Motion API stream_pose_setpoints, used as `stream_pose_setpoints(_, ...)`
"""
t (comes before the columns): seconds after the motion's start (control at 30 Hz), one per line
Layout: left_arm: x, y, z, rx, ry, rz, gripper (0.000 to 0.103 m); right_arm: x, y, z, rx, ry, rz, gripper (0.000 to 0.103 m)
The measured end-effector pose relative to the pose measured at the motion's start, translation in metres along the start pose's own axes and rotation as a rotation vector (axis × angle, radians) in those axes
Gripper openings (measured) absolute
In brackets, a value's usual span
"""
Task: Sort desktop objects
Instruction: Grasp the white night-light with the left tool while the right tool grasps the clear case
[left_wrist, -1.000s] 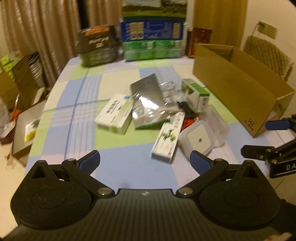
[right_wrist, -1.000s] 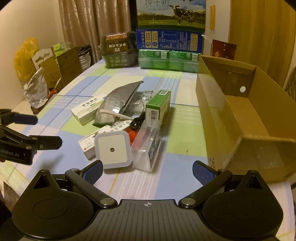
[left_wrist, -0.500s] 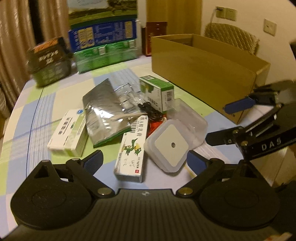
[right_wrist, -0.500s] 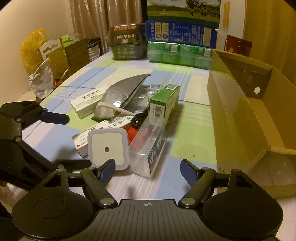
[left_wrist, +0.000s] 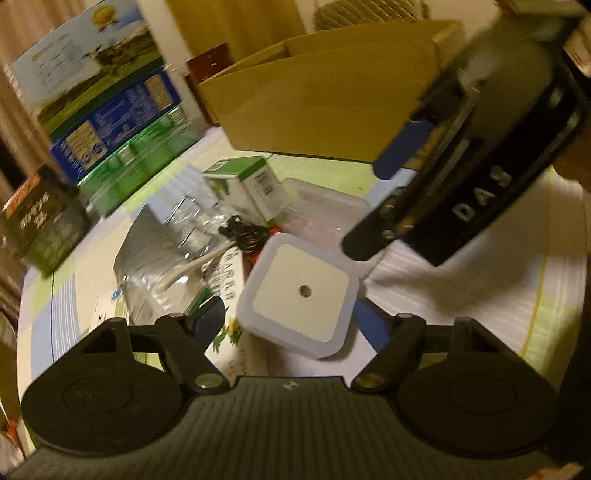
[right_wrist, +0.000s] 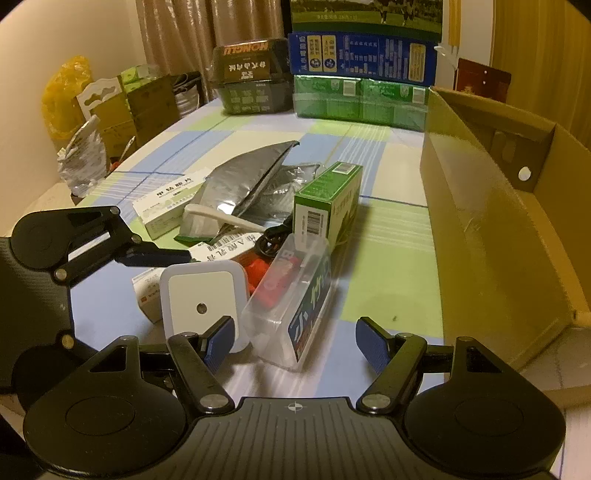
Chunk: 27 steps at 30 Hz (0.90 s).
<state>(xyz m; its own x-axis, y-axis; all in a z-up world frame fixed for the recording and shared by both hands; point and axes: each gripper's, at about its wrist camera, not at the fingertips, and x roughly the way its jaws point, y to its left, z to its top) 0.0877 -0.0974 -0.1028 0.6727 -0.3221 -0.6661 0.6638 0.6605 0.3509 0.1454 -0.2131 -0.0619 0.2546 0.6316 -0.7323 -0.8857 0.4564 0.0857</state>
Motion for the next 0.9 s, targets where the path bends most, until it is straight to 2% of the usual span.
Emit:
stream_pose_setpoints(0.1,0.003,-0.004,0.002,0.029,-0.008,0.012,0.066,0.004,-0.001,0.001,0.005,-0.001,0.001,0.068)
stream_pose_setpoints(0.2,0.004,-0.005,0.002,0.024,-0.013,0.019,0.066,0.008,0.0,0.004,0.007,-0.001,0.006,0.063)
stream_pose_setpoints(0.27,0.002,-0.002,0.002,-0.006,-0.014,0.012,0.066,0.012,0.001,0.005,0.006,0.003,0.01,0.054)
stream_pose_setpoints(0.33,0.0,0.002,0.001,-0.043,-0.012,0.003,0.066,0.013,0.001,0.005,0.011,0.006,0.016,0.035)
stream_pose_setpoints(0.53,-0.004,0.002,0.002,-0.102,-0.005,0.013,0.061,0.004,-0.005,0.002,0.018,0.004,-0.014,0.028)
stream_pose_setpoints(0.77,-0.01,0.005,0.005,-0.173,0.004,-0.014,0.061,-0.025,-0.01,-0.013,0.011,0.017,-0.016,0.028)
stream_pose_setpoints(0.9,-0.013,0.008,0.003,-0.236,0.009,-0.041,0.061,-0.04,-0.012,-0.029,-0.013,0.034,-0.047,0.028)
